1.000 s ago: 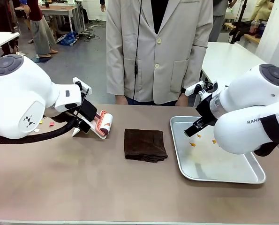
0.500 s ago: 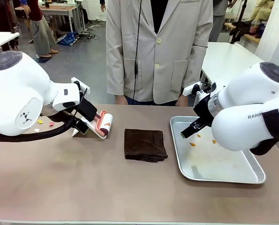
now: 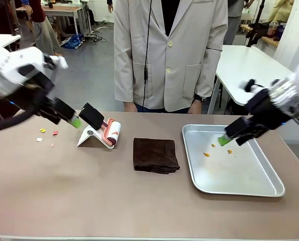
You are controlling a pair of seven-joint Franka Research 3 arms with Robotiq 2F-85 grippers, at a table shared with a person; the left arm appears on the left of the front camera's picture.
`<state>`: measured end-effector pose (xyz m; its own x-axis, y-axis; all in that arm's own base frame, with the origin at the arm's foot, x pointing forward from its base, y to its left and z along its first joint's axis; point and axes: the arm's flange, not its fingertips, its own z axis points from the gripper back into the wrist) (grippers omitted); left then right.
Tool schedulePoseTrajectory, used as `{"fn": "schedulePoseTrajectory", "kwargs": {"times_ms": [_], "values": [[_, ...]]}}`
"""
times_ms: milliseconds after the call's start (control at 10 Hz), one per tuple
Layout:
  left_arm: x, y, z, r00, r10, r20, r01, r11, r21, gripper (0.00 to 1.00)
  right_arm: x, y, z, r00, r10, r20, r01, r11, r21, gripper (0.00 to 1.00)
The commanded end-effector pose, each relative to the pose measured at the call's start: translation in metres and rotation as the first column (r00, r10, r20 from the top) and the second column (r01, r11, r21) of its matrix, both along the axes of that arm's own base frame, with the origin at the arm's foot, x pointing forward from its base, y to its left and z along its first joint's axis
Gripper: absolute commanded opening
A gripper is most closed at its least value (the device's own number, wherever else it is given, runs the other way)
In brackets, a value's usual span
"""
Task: Clean the surface of the table.
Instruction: Hold the Lint Roller with your left hand and the towel with your right hand.
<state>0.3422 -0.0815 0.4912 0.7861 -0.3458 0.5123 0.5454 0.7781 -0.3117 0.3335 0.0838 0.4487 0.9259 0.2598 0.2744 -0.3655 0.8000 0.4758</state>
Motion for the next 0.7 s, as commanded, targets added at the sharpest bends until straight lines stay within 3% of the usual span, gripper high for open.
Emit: {"fn": "schedulePoseTrajectory", "kwargs": {"times_ms": [0,200,600], "values": [[-0.035,0.074,-0.012,1.0,-0.031,-0.001,0.03,0.981,-0.192,1.0,-0.017,-0.075,0.006,0.989,-0.114,-0.092,0.134,0.961,0.243,1.0],[-0.053,0.143,-0.018,1.0,0.014,-0.019,-0.02,0.93,-0.367,1.0,-0.035,-0.147,0.006,0.976,-0.185,-0.113,0.217,0.846,0.488,1.0],[-0.087,0.232,-0.063,0.973,0.218,-0.078,-0.221,0.771,-0.597,1.0,-0.051,-0.236,-0.018,0.924,-0.335,-0.184,0.371,0.676,0.636,1.0]]}}
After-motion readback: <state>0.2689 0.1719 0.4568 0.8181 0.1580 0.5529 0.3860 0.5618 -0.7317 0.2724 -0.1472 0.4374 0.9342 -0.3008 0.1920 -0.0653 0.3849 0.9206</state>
